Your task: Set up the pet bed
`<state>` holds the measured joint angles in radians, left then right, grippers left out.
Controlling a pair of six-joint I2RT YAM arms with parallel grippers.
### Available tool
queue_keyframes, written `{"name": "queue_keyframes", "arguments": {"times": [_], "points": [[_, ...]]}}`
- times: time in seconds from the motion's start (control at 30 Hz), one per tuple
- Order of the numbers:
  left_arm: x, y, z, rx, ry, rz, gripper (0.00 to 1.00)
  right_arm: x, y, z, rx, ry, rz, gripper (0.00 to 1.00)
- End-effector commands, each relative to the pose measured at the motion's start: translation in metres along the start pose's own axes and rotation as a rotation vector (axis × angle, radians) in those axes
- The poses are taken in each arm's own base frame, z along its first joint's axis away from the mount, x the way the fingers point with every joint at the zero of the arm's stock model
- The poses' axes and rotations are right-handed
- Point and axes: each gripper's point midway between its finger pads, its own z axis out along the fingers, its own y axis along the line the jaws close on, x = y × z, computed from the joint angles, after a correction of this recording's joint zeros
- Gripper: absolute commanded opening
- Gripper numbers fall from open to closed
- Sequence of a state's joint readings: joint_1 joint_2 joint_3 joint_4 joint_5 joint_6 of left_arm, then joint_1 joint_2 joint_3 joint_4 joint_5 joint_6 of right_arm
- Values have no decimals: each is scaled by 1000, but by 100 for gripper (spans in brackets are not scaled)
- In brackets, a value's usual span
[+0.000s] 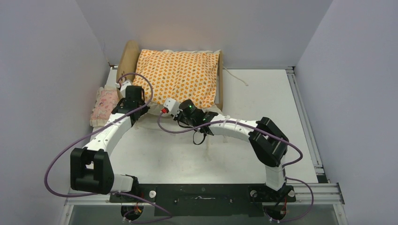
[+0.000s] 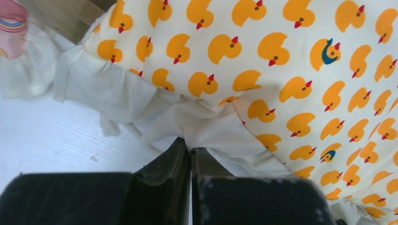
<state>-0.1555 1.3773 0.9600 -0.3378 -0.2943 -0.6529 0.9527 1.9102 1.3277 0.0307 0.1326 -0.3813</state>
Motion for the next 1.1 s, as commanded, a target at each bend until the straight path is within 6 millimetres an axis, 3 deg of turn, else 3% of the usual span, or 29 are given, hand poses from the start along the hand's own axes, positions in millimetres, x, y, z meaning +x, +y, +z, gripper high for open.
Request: {"name": "queue_keyframes", "arguments": {"times": [0.0,0.07,0.13,0.2,0.3,0.43,0.57,0.73,0.87,0.97,1.03,1.07], "points": [[-34,11,-23,-66,-91,68,0,-32,-2,-34,-161,-39,46,20],[-42,9,-30,-52,-106,91,6,-36,-9,-43,-215,-37,80,36],[-50,8,-39,-51,-120,108,25,-43,-31,-52,-189,-42,131,37],[-58,3,-46,-32,-126,132,45,-45,-59,-62,-133,-61,198,40],[-62,-7,-60,28,-117,141,58,-41,-120,-73,41,-71,370,52],[-61,-9,-77,60,-88,157,64,10,-208,-79,376,74,571,64],[-58,1,-88,30,-68,196,69,57,-255,-71,526,150,737,64],[-60,13,-100,-3,-75,220,74,79,-276,-48,583,177,832,60],[-63,15,-106,-11,-83,228,83,88,-266,-24,541,192,864,59],[-66,15,-109,-7,-89,230,85,95,-257,-17,522,212,889,56],[-67,14,-111,-6,-89,233,88,99,-250,-19,524,225,904,44],[-67,14,-111,-4,-88,236,88,101,-245,-22,531,235,909,34]]}}
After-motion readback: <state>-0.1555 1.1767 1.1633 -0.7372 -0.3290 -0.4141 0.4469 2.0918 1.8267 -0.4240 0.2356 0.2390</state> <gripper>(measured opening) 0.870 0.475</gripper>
